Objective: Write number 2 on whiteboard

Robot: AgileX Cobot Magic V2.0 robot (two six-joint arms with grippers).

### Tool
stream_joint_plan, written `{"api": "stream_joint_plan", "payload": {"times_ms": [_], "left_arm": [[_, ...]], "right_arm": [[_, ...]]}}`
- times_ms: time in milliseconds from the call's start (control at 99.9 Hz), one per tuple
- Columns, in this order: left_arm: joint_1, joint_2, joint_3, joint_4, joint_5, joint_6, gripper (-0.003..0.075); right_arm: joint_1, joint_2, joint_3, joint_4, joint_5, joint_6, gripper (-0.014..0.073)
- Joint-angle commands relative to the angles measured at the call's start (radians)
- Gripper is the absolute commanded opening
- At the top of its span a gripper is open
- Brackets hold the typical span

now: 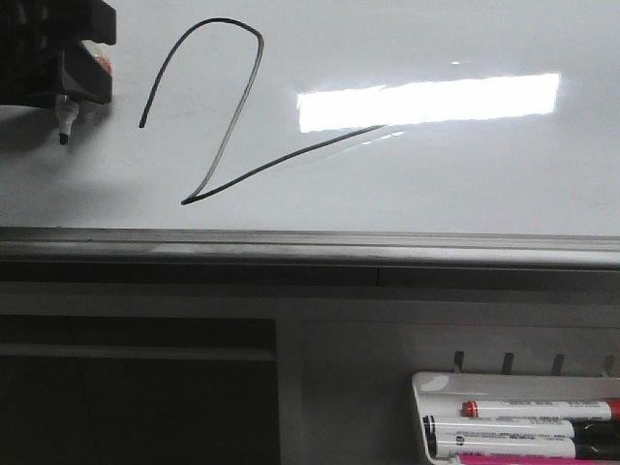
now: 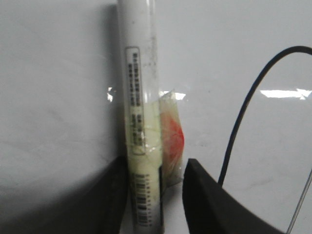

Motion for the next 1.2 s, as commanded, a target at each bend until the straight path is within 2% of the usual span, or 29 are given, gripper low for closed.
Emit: {"api": "stream_joint_plan", "payload": {"times_ms": [0, 130, 180, 371, 511, 581, 691, 821, 871, 941, 1062, 1122, 1192], "left_arm": [[0.004, 0.01, -0.022, -0.013, -0.068, -0.009, 0.0313], [0.004, 0.01, -0.022, -0.013, -0.07, -0.009, 0.047], [0.004, 0.01, -0.022, -0.013, -0.07, -0.009, 0.0505], [0.004, -0.031, -0.022, -0.013, -0.079, -0.009, 0.0514], [0.004, -0.128, -0.022, -0.005, -0.06, -0.009, 0.0514], [0.004, -0.204, -0.022, 0.007, -0.025, 0.012, 0.0513], [0.004, -0.352, -0.016, 0.07, 0.042, 0.028, 0.0513], [0.006, -0.53, 0.008, 0.151, 0.055, 0.028, 0.0507], [0.017, -0.603, 0.031, 0.183, 0.075, 0.028, 0.0483], [0.042, -0.707, 0.081, 0.196, 0.13, 0.028, 0.0406], [0.089, -0.876, 0.183, 0.196, 0.255, 0.026, 0.0158], [0.108, -0.955, 0.237, 0.196, 0.277, 0.026, -0.0025], [0.121, -1.024, 0.28, 0.201, 0.278, 0.026, -0.002]], "right_arm": [[-0.005, -0.003, -0.025, -0.02, -0.076, 0.001, -0.0068], [-0.005, -0.003, -0.025, -0.019, -0.076, 0.001, -0.0068], [-0.005, -0.003, -0.025, -0.019, -0.076, 0.001, -0.0068], [-0.005, -0.003, -0.025, -0.027, -0.076, 0.001, -0.0068], [-0.01, -0.033, -0.025, -0.103, -0.079, 0.032, -0.0068], [-0.026, -0.064, -0.025, -0.185, -0.043, 0.116, -0.0067], [-0.052, -0.138, -0.018, -0.428, 0.099, 0.31, -0.0068], [-0.056, -0.282, 0.054, -0.69, 0.23, 0.491, -0.0068], [-0.056, -0.356, 0.103, -0.761, 0.267, 0.556, -0.0068], [-0.056, -0.479, 0.189, -0.827, 0.281, 0.639, -0.0068], [-0.056, -0.711, 0.347, -0.86, 0.283, 0.659, -0.0068], [-0.056, -0.804, 0.424, -0.86, 0.285, 0.659, -0.0068], [-0.056, -0.906, 0.496, -0.86, 0.285, 0.659, -0.0068]]}}
